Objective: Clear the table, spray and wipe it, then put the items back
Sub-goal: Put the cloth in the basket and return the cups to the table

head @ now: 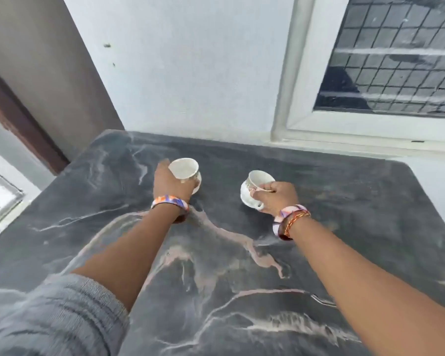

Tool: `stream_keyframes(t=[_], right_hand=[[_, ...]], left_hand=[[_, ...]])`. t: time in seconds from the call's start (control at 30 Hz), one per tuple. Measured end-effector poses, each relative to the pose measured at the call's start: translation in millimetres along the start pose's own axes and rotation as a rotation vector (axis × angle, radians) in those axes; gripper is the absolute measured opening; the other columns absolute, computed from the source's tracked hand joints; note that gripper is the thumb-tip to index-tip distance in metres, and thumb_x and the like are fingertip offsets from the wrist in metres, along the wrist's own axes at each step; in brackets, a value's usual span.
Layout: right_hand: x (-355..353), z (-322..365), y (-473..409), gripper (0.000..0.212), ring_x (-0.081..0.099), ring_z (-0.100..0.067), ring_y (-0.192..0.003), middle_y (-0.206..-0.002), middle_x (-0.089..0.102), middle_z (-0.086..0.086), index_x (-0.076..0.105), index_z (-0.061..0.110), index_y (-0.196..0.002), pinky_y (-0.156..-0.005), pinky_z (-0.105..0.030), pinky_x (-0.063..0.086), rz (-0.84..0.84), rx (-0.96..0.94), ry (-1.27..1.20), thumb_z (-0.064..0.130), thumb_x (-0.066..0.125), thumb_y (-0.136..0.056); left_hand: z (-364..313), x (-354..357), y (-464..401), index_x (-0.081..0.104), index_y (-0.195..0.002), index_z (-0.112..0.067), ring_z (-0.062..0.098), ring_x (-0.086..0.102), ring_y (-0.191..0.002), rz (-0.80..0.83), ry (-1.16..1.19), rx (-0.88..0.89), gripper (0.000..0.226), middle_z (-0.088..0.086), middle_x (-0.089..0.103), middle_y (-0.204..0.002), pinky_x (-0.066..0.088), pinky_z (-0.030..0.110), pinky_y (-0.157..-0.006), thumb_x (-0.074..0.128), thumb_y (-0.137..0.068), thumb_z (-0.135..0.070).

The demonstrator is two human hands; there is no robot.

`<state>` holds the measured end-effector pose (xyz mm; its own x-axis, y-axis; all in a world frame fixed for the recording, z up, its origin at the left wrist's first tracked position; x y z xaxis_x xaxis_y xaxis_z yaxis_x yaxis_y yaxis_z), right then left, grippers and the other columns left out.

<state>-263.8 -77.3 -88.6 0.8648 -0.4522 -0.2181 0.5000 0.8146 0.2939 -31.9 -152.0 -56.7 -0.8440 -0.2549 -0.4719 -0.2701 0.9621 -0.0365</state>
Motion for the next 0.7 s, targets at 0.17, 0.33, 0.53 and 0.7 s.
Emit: stream_keyframes(t=[0.17, 0.33, 0.53, 0.7], right_hand=[[115.8, 35.3, -3.7, 0.016, 0.063, -0.027, -0.102, -0.105, 0.07, -0.008, 0.075, 0.015, -0.087, -0.088, -0.033, 0.052, 0.032, -0.06, 0.126, 0.016, 0.071, -0.072], [199.7, 71.6, -15.9, 0.028, 0.056, -0.027, -0.116, -0.125, 0.061, -0.008, 0.07, 0.015, -0.108, -0.095, -0.026, 0.044, 0.092, -0.09, 0.226, 0.017, 0.061, -0.081], [265.7, 98.0, -40.5, 0.027, 0.058, -0.027, -0.112, -0.122, 0.062, -0.011, 0.07, 0.008, -0.106, -0.09, -0.024, 0.045, 0.112, -0.053, 0.247, 0.019, 0.061, -0.083], [299.4, 112.2, -63.8, 0.039, 0.057, -0.026, -0.116, -0.124, 0.062, -0.01, 0.06, 0.008, -0.121, -0.092, -0.027, 0.045, 0.081, 0.007, 0.272, 0.021, 0.062, -0.084]], left_hand=[[32.4, -55.7, -85.8, 0.056, -0.115, -0.008, 0.032, 0.056, -0.107, -0.015, -0.104, 0.017, 0.055, 0.015, 0.061, -0.119, 0.038, 0.026, -0.078, 0.077, -0.069, -0.028], [52.3, -79.8, -154.1, 0.052, -0.119, -0.009, 0.032, 0.056, -0.11, -0.029, -0.113, 0.007, 0.06, 0.014, 0.059, -0.122, 0.043, 0.032, -0.088, 0.078, -0.068, -0.028], [59.5, -82.2, -216.9, 0.054, -0.115, -0.013, 0.03, 0.057, -0.109, -0.019, -0.1, 0.016, 0.055, 0.01, 0.061, -0.121, 0.04, 0.027, -0.084, 0.076, -0.068, -0.03], [67.2, -79.4, -252.8, 0.055, -0.114, -0.01, 0.031, 0.057, -0.108, -0.059, -0.05, -0.002, 0.056, 0.012, 0.061, -0.119, 0.039, 0.026, -0.08, 0.078, -0.066, -0.029]])
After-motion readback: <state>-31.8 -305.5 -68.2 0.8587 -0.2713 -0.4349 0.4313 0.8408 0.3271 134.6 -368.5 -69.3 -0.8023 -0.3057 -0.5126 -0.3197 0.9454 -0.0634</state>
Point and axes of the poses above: each hand's wrist, its own y-axis away from the middle knuckle, its own x-axis out of the palm, z = x × y, the point moved 6 cm from there along -y, towards the middle knuckle
